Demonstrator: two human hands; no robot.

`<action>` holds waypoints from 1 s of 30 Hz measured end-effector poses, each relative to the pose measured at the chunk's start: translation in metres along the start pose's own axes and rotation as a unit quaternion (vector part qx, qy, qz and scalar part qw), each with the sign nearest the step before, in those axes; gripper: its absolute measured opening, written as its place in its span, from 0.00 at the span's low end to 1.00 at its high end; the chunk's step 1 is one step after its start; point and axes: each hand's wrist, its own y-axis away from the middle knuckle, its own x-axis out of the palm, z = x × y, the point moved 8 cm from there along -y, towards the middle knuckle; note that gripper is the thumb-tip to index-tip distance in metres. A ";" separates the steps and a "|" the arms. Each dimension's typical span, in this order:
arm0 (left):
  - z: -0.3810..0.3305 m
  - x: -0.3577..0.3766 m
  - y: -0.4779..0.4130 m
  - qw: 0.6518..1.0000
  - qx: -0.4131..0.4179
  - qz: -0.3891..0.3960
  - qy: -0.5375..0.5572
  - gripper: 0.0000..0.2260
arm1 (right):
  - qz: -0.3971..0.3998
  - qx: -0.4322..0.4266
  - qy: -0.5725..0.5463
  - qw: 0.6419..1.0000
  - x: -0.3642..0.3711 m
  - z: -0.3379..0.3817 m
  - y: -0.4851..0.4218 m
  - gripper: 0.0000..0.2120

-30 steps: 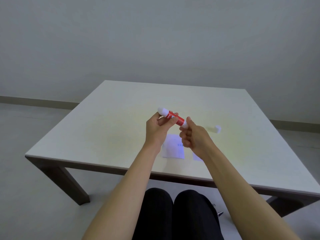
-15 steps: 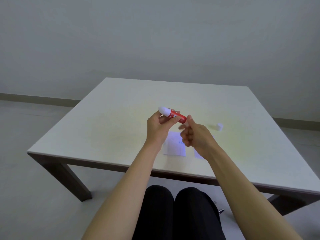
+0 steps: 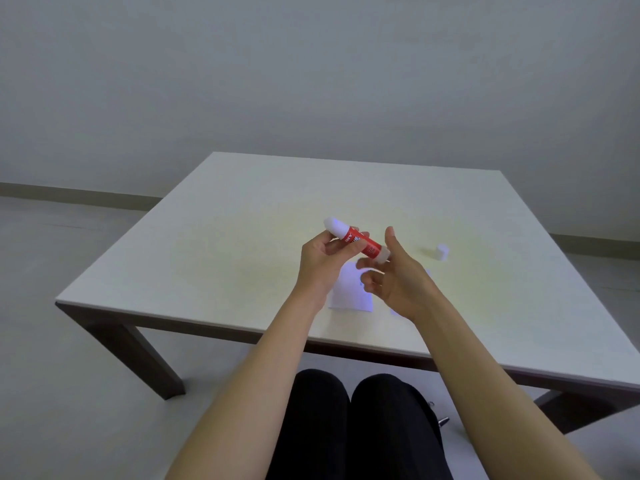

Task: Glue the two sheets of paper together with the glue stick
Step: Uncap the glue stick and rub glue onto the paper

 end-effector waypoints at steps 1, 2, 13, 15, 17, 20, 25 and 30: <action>0.002 0.002 0.000 1.000 0.000 0.009 -0.010 0.07 | 0.019 -0.028 -0.007 0.999 0.004 0.004 0.000 0.20; 0.003 0.003 -0.001 0.999 0.006 0.022 -0.036 0.10 | 0.024 -0.051 -0.024 0.998 0.005 0.007 0.001 0.16; 0.046 -0.048 -0.013 0.817 -0.057 0.236 -0.524 0.35 | -0.168 -0.083 0.097 0.978 -0.046 0.017 -0.009 0.03; 0.051 -0.041 -0.014 0.765 -0.038 0.270 -0.584 0.37 | -0.164 -0.134 0.214 0.954 -0.032 0.021 -0.011 0.04; 0.055 -0.041 -0.013 0.749 -0.027 0.280 -0.600 0.37 | -0.158 -0.181 0.362 0.901 -0.017 0.024 -0.010 0.03; 0.059 -0.044 -0.012 0.749 -0.019 0.280 -0.601 0.38 | -0.150 -0.222 0.508 0.819 -0.001 0.019 -0.007 0.12; 0.057 -0.042 -0.011 0.760 -0.030 0.282 -0.584 0.39 | -0.057 -0.243 0.535 0.807 0.022 0.006 -0.001 0.12; 0.055 -0.039 -0.011 0.747 -0.032 0.289 -0.598 0.38 | -0.084 -0.222 0.474 0.848 0.008 0.013 -0.005 0.06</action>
